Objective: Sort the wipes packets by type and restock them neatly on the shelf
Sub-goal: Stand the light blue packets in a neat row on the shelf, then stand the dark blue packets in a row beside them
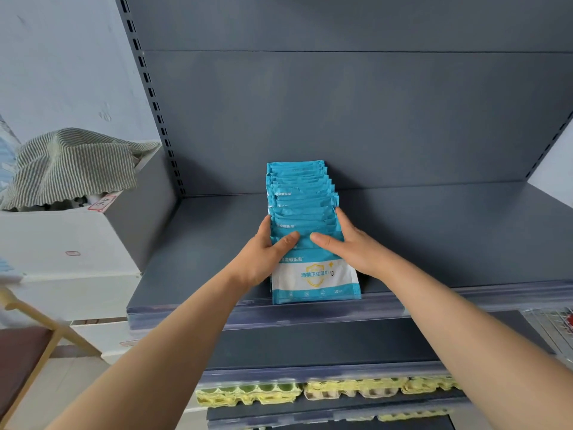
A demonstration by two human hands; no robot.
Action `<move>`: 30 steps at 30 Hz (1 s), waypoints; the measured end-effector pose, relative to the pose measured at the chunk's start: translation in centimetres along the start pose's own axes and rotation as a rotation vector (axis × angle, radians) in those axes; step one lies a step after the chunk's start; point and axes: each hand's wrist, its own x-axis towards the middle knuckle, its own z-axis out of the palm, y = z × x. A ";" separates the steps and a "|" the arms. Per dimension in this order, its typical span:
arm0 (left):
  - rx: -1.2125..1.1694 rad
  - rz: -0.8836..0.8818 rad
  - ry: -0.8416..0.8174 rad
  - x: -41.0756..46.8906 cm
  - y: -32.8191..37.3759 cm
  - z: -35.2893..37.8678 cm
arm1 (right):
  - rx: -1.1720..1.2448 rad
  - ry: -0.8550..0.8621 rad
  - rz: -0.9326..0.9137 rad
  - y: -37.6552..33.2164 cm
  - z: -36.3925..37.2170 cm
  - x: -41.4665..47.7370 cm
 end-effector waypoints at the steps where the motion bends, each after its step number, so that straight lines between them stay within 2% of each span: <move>1: 0.017 0.000 -0.002 0.0 0.0 -0.1 | -0.002 0.004 0.003 0.0 0.0 0.0; 5: 0.234 0.076 0.030 -0.7 0.7 -0.4 | -0.088 0.106 -0.007 -0.9 -0.4 -1.1; 9: 0.689 0.286 0.205 -0.8 2.2 -1.7 | -0.364 0.226 0.023 -1.9 -2.2 -3.6; 11: 0.821 0.355 0.314 -0.8 3.3 -1.2 | -0.444 0.311 0.016 -1.6 -3.7 -5.0; 13: 0.894 0.472 0.341 -0.8 4.6 0.9 | -0.500 0.404 0.009 -1.0 -5.2 -6.5; 18: 0.945 0.651 0.178 1.0 5.8 10.0 | -0.603 0.533 0.056 2.4 -9.3 -11.1; 24: 0.984 0.723 0.042 3.1 6.6 24.0 | -0.635 0.632 0.116 9.5 -16.8 -18.3; 30: 0.872 0.776 -0.064 4.3 8.1 41.4 | -0.682 0.677 0.195 18.8 -27.4 -27.4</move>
